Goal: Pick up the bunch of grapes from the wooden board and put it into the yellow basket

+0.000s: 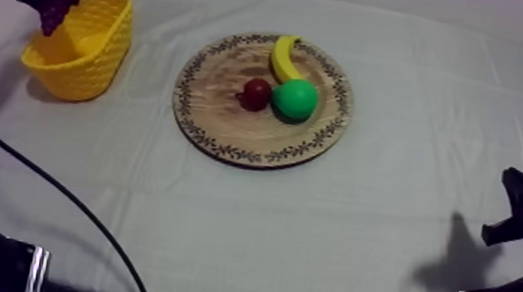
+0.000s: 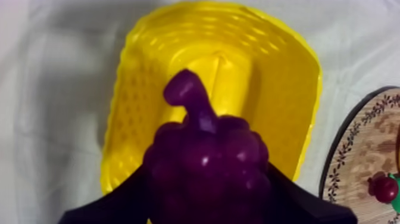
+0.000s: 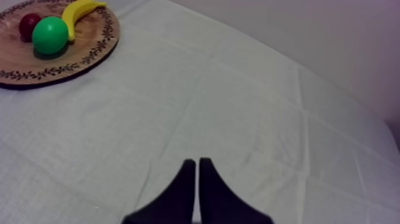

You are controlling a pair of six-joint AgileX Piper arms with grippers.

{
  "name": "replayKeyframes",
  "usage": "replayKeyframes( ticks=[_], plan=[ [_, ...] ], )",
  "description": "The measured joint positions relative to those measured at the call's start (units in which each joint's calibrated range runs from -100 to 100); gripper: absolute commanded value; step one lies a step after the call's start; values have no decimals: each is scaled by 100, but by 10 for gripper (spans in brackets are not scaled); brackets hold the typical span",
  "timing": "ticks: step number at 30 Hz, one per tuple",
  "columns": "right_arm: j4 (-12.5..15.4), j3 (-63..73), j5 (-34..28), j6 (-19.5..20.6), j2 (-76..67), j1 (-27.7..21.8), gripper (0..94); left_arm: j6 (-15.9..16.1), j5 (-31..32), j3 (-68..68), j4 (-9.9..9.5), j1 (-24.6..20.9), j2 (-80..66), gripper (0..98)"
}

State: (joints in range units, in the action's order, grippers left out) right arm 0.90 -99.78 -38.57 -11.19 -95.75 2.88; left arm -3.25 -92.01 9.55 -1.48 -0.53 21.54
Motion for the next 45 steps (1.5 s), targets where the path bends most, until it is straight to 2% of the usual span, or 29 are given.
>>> replayKeyframes(
  ticks=[7,15,22,25,37,45],
  plan=[
    [0,0,0,-6,0,0,3,15,268,43,51,53,485,573],
    [0,0,0,-6,0,0,3,-22,464,291,148,46,1322,669],
    [0,0,0,-6,0,0,3,-22,518,566,194,32,1827,878],
    [0,0,0,-6,0,0,3,15,523,633,234,18,1886,925],
    [0,0,0,-6,0,0,3,5,867,-45,272,-69,981,956],
    [0,0,0,-6,0,0,3,36,1804,-1563,258,47,-494,926]
  ],
)
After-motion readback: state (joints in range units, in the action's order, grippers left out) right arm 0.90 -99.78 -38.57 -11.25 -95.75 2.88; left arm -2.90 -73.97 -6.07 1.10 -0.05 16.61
